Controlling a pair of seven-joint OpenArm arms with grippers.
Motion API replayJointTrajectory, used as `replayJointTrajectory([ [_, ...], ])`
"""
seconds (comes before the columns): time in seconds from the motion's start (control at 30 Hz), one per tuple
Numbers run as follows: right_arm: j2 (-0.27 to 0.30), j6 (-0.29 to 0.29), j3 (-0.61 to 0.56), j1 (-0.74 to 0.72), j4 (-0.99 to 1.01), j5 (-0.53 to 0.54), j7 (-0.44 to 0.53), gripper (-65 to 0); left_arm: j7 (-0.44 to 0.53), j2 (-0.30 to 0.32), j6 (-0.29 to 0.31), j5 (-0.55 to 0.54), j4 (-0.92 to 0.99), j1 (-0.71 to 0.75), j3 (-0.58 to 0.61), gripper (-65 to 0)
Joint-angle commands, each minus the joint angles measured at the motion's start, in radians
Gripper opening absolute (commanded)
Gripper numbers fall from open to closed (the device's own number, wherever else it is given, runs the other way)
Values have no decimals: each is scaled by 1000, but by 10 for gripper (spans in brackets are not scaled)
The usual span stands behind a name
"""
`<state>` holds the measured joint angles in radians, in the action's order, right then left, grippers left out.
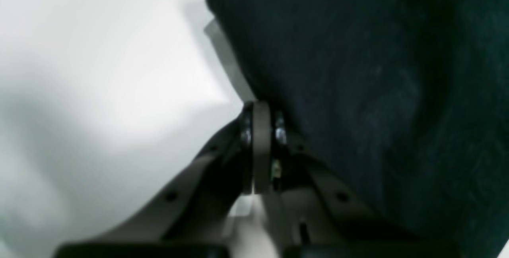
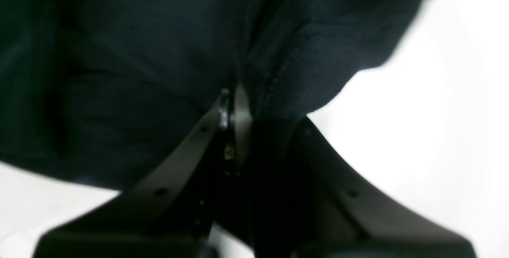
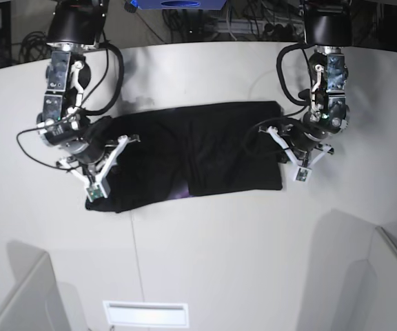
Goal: Fold the T-shirt properly
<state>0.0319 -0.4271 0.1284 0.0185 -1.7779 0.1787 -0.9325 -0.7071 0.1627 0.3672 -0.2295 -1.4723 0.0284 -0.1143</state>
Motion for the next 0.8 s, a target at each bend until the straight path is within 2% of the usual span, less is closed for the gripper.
replayJointTrajectory([
  [0.0,4,3,-5,-12,-40,9,22,-650,7,2,3,0,-17,-15,1,-650],
  [0.1,-14,14,-25,-4,-93,9,20,-650,7,-13,3,5,-17,-26,3,-650],
  [0.23,-22,96,-97,7,-159,9,-13,-650,7,-18,3,5,-9,-35,3,-650],
  [0.47,-23,236,-256,1,-188,9,-12,-650,7,-18,3,5,-9,-43,5,-650],
  [0.7,-25,305,-379,-22,-190,9,-10,-650,7,-18,3,5,-11,-43,5,-650],
  [0.77,-25,342,-415,-30,-190,9,-10,-650,7,-18,3,5,-9,-43,5,-650],
])
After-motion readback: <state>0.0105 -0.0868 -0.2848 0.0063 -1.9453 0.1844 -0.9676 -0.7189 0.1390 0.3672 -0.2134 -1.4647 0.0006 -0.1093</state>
